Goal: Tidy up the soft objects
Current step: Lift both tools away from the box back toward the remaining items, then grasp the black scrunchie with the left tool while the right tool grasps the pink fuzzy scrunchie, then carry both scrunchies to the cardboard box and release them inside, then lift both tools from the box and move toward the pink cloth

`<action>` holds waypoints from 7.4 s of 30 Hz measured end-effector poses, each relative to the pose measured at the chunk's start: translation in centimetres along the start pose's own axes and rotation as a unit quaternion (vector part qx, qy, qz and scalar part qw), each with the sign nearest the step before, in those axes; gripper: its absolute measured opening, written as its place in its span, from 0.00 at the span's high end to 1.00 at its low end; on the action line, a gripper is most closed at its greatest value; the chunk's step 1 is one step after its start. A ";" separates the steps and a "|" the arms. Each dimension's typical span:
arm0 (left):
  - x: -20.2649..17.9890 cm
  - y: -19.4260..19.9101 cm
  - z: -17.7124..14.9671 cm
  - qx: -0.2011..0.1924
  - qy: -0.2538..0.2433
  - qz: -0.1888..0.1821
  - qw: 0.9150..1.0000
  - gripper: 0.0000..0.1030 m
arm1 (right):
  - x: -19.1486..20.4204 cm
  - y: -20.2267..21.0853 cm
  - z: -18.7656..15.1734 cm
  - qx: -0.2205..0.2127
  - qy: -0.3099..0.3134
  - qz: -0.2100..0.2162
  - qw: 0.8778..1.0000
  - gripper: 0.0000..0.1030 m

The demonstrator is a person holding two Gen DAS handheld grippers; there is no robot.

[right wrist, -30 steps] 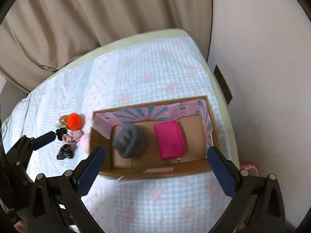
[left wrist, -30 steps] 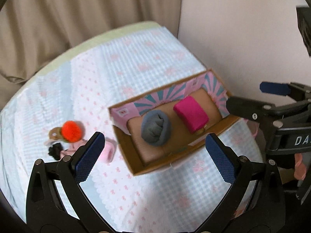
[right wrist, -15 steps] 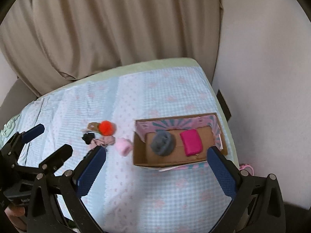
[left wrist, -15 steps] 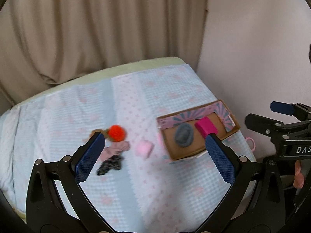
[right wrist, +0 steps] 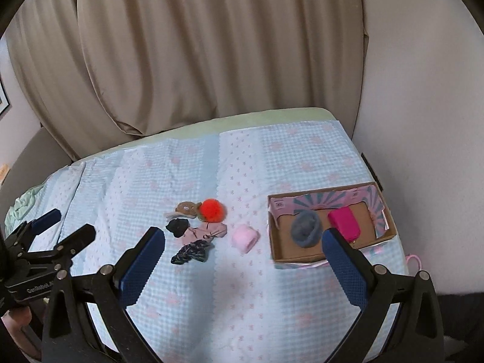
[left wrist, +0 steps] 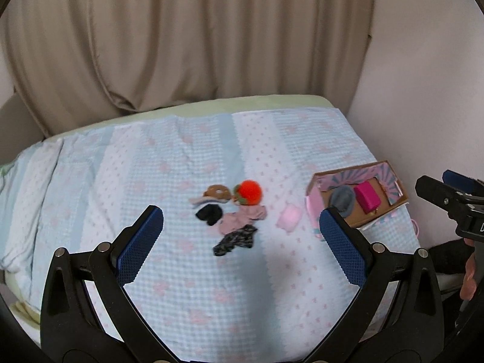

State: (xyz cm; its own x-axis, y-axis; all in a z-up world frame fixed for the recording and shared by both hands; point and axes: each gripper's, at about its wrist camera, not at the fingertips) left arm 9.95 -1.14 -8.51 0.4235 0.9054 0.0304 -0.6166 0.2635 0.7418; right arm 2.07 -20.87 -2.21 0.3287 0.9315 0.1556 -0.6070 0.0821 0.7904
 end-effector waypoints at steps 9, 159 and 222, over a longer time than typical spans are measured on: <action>7.5 -5.2 -1.2 0.035 0.031 -0.012 0.999 0.00 | 4.5 -3.8 -1.2 0.009 -0.034 -0.031 0.999 0.00; -37.9 -38.9 0.4 0.280 -0.096 -0.079 0.952 0.22 | -31.1 -30.1 3.9 0.239 -0.014 -0.034 0.970 0.41; 1.2 -0.7 -1.8 0.038 0.054 -0.036 0.997 0.00 | -0.5 0.4 1.2 -0.005 0.031 0.029 0.999 0.00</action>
State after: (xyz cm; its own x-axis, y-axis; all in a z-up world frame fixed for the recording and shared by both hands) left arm 9.71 0.40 -10.21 0.3888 0.9165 -0.0941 -0.5337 0.3073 0.7879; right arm 2.51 -21.76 -1.22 0.2475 0.9548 0.1647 -0.6312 0.0300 0.7750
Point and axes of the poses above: each gripper's, at about its wrist camera, not at the fingertips, and y roughly against the way its jaws point, x to its left, z to its top, and after that the axes turned 4 degrees about -y, right-handed
